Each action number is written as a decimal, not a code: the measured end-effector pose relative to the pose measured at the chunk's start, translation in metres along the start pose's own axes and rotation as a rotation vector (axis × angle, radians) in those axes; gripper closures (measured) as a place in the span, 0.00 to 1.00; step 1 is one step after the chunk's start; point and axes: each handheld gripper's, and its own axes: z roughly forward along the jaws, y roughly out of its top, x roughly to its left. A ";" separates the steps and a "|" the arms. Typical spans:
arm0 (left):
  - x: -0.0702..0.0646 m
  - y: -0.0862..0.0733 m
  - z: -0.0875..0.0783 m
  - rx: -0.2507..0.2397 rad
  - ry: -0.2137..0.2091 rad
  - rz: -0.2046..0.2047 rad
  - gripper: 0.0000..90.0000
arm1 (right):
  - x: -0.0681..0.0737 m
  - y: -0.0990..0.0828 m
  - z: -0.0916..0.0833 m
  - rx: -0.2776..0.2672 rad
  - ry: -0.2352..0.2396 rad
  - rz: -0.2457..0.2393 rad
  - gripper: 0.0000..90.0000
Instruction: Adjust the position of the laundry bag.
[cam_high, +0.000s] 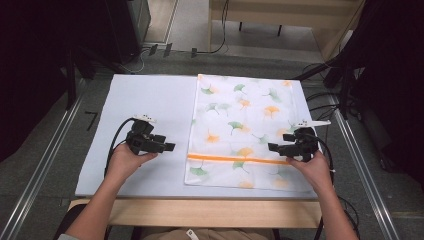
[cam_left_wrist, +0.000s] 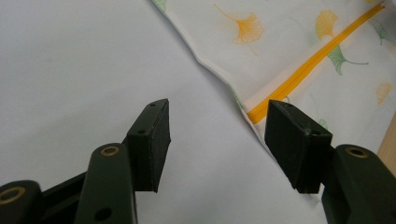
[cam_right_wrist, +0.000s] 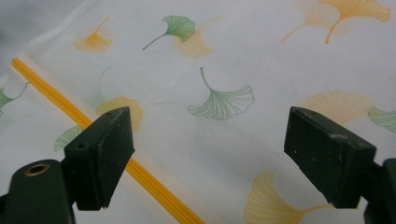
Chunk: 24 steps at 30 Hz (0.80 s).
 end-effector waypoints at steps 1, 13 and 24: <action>0.000 0.000 0.000 0.001 0.000 0.002 0.46 | 0.000 0.000 0.000 0.009 -0.007 -0.002 0.19; -0.002 -0.001 0.001 -0.011 0.005 0.011 0.45 | -0.003 -0.003 0.003 0.060 -0.039 -0.007 0.29; -0.021 -0.008 0.012 0.012 -0.008 0.019 0.48 | -0.024 0.002 -0.004 0.026 -0.064 0.039 0.33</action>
